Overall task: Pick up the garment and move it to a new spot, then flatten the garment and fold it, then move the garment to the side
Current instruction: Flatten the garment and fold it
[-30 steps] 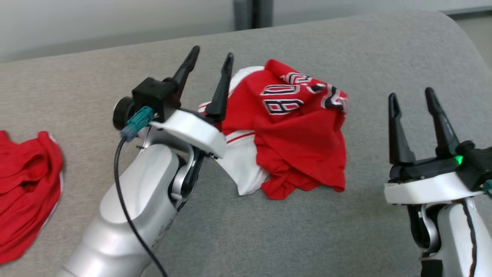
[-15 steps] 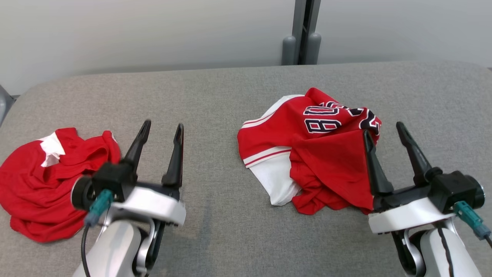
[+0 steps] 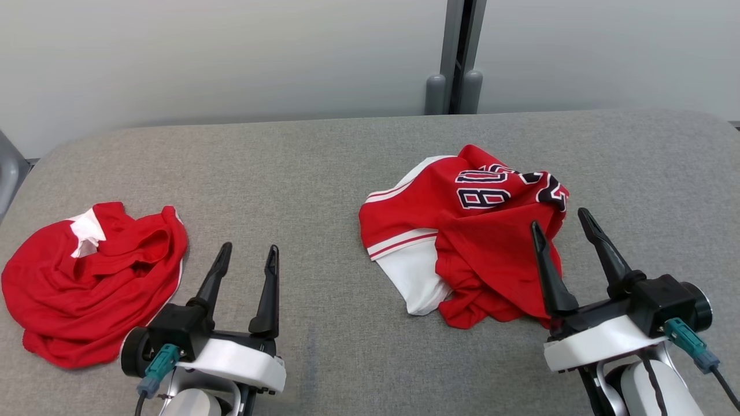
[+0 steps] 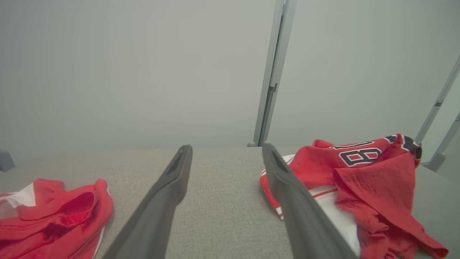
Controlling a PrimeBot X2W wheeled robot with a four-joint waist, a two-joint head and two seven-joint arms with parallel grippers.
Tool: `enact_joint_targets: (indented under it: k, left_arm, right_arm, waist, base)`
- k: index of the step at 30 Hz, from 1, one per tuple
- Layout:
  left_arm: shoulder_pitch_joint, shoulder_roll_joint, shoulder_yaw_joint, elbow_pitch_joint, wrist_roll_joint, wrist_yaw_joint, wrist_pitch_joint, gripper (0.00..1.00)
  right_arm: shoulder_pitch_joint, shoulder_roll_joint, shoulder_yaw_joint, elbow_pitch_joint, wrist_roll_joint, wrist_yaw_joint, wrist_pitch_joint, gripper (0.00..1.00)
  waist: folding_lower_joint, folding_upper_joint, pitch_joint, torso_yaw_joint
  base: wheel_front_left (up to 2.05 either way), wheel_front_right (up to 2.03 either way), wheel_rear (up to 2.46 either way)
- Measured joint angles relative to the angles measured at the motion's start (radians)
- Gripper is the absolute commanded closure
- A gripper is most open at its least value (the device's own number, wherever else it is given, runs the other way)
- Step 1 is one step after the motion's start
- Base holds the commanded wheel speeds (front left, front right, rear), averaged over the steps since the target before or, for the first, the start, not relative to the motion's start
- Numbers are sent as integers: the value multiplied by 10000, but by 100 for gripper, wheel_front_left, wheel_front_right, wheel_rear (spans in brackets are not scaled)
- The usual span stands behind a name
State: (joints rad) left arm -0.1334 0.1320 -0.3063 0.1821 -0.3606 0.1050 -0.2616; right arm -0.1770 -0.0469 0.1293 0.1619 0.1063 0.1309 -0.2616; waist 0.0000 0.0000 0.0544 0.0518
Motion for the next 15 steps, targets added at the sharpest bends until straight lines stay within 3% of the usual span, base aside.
enact_joint_targets:
  k: [10,15]
  left_arm:
    - [-328,-372,40,1321,67,-499,10,0]
    - [-1386,-506,-65,2332,-184,-631,669,0]
  right_arm:
    - [-244,0,337,-100,81,0,0,0]
    - [-452,-2,257,-215,79,0,0,0]
  waist:
    - [0,0,322,-512]
    - [0,0,848,-936]
  base:
    - [0,0,0]
    - [0,0,0]
